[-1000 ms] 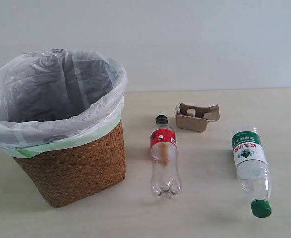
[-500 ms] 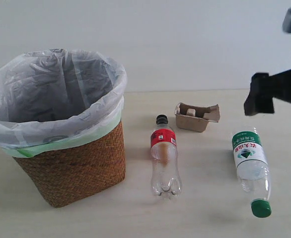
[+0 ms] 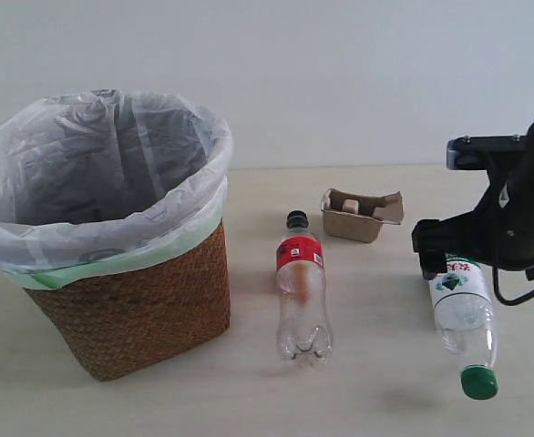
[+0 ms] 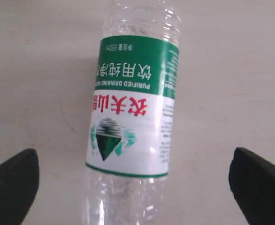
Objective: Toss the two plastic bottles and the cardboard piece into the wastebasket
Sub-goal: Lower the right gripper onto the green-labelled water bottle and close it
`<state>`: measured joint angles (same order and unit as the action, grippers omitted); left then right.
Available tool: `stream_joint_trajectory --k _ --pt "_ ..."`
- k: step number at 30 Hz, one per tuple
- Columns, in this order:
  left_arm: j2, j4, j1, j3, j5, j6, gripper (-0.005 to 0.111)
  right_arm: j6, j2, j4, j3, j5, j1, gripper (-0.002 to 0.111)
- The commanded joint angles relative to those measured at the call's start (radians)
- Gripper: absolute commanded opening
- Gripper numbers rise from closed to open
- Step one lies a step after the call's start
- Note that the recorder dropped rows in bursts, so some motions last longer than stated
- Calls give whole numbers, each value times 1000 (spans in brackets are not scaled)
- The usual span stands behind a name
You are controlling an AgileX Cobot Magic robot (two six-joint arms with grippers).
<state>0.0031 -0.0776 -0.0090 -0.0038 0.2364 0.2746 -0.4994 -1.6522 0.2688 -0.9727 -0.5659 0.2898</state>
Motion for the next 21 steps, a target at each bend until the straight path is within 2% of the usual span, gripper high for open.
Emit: stream_joint_trajectory --k 1,4,11,18,20,21 --pt "-3 -8 5 4 -3 -9 4 -44 -70 29 -7 115 -2 104" --pt "-3 -8 5 4 -3 -9 4 -49 -119 31 -44 126 -2 104" --pt "-3 -8 5 4 -3 -9 4 -52 -239 71 -187 -21 -2 104" --pt "-3 -8 5 4 -3 -9 4 -131 -309 200 -193 -22 -2 104" --pt "-3 -8 5 4 -3 -9 4 -131 -315 217 -193 -9 -2 97" --pt "-3 -8 5 4 -3 -9 4 -125 -313 217 -193 3 -2 79"
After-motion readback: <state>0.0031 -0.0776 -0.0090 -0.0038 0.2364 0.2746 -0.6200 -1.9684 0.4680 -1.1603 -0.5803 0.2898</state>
